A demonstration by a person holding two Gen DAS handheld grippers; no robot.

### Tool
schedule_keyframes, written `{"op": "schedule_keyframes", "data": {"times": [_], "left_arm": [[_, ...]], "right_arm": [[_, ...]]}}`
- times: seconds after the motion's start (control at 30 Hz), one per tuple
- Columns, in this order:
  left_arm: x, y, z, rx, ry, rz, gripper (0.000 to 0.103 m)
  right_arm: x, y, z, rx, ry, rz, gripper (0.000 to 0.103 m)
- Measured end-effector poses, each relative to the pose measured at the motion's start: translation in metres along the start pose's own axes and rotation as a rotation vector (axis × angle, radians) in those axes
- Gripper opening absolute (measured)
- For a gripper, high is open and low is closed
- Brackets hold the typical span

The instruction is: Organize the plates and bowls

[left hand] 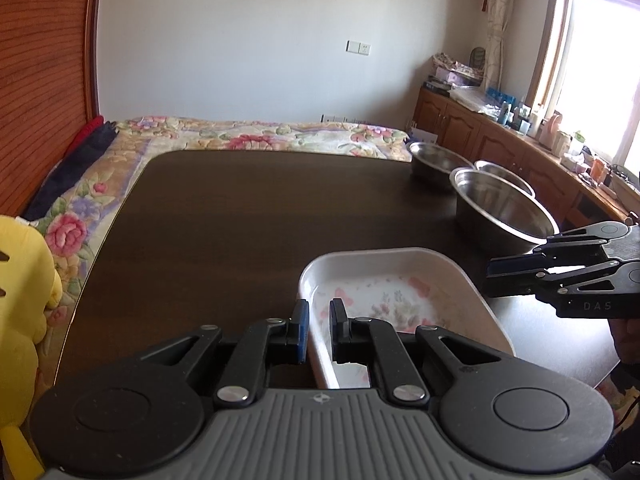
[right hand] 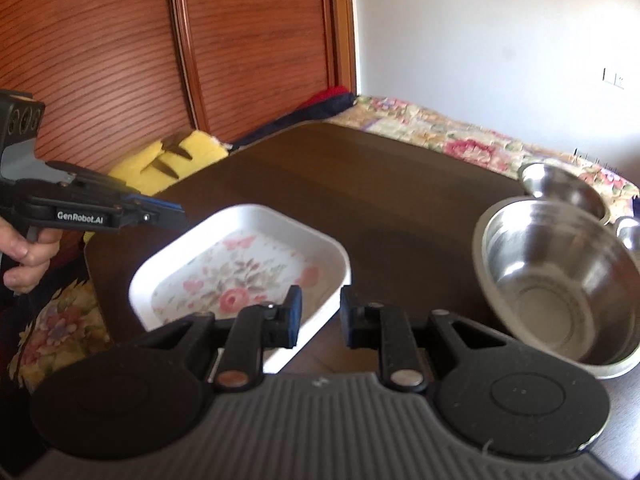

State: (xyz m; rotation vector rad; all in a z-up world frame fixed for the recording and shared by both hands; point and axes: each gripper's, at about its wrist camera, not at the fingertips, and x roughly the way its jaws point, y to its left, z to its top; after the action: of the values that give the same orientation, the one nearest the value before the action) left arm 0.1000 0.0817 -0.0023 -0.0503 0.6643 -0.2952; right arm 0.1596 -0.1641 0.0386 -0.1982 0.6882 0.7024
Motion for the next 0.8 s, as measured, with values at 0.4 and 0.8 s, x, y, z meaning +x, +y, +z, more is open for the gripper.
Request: {"op": "schedule_keyframes", "data": {"times": [0.4,0.8], "left_arm": [[0.022,-0.033,0.018,0.057,0.008,-0.037,0.01],[0.054,-0.08,0.035,0.108,0.024,-0.089,0.013]], "right_arm": [[-0.015,-0.033,-0.004,0.045,-0.059,0.0,0.023],[-0.046,-0.078,-0.01,0.068,-0.158,-0.107,0.023]]}}
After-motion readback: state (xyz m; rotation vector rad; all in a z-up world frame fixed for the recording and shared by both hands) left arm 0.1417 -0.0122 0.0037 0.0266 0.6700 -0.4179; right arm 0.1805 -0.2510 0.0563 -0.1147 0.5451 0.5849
